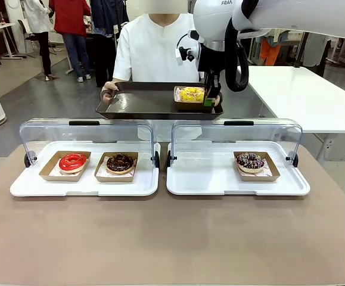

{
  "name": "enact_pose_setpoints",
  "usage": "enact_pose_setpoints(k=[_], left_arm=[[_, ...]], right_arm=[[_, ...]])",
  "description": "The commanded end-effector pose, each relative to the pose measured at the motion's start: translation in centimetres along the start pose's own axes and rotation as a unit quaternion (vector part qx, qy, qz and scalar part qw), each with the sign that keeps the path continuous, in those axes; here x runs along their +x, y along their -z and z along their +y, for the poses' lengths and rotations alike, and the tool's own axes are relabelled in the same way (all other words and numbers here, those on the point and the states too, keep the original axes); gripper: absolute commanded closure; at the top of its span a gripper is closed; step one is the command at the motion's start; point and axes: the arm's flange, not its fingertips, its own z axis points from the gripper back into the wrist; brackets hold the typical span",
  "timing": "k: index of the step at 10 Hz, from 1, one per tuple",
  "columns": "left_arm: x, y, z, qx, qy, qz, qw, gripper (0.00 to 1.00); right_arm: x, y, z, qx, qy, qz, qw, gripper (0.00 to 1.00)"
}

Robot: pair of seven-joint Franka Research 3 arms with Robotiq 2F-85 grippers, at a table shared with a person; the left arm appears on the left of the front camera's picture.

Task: Provide the desired donut to the person.
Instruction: Place the picked Paper togo box onto the Handle tray extended by the person.

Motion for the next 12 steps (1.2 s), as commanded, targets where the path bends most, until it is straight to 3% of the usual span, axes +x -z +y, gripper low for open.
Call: enact_pose_setpoints(k=[1,10,12], left_arm=[[0.0,-0.1,0.0,-0.001,0.002,-0.005,1.0,0.0],[0.0,-0.1,0.0,-0.001,0.002,-0.005,1.0,0.0],[0.0,-0.1,0.0,-0.001,0.002,-0.005,1.0,0.0]], right_arm=[[0.0,-0.4,0.0,-0.002,-0.013,-0.023,1.0,0.01],[-0.2,-0.5,0.4,0.005,-0.02,-0.025,0.999,0.0],[-1.0,-1.5,2.8,0.014,-0.032,-0.01,0.999,0.0]])
